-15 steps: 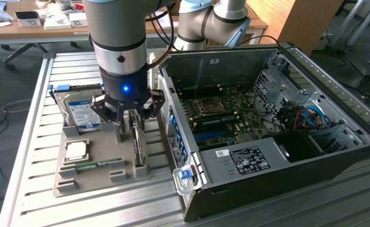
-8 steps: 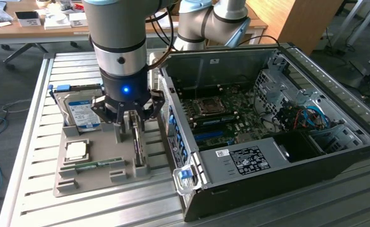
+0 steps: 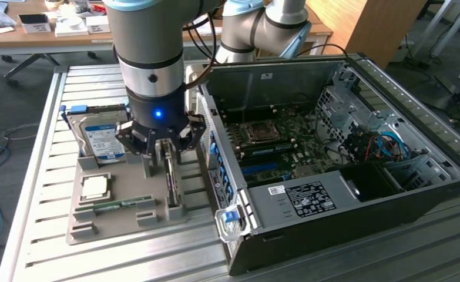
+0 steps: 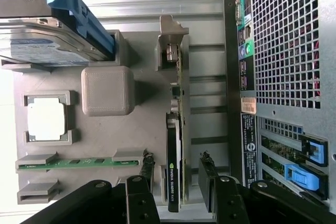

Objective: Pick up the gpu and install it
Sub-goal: 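Pick up the gpu and move the gpu toward the slot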

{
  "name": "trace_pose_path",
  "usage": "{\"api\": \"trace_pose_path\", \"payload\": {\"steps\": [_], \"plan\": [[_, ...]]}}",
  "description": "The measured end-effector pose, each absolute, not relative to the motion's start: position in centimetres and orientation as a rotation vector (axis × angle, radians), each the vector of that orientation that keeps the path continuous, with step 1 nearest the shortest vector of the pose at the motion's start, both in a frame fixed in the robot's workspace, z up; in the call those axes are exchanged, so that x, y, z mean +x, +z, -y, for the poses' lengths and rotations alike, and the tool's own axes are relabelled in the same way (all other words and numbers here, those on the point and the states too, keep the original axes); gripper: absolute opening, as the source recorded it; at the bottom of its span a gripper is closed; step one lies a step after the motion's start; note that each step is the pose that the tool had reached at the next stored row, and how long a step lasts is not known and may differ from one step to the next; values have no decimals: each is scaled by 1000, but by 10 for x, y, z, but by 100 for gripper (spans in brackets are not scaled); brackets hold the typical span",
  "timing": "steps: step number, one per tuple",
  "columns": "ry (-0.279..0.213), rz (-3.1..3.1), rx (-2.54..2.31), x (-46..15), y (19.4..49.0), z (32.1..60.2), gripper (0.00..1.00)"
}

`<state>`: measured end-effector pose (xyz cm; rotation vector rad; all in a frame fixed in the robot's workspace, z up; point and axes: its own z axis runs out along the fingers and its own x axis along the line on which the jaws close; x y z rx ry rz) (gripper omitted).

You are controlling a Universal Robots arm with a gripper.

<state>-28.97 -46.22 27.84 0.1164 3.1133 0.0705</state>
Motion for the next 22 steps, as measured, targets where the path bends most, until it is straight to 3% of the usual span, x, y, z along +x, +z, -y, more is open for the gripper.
{"api": "trace_pose_path", "payload": {"steps": [22], "plan": [[70, -3113, 117, -288, 260, 462, 47]]}}
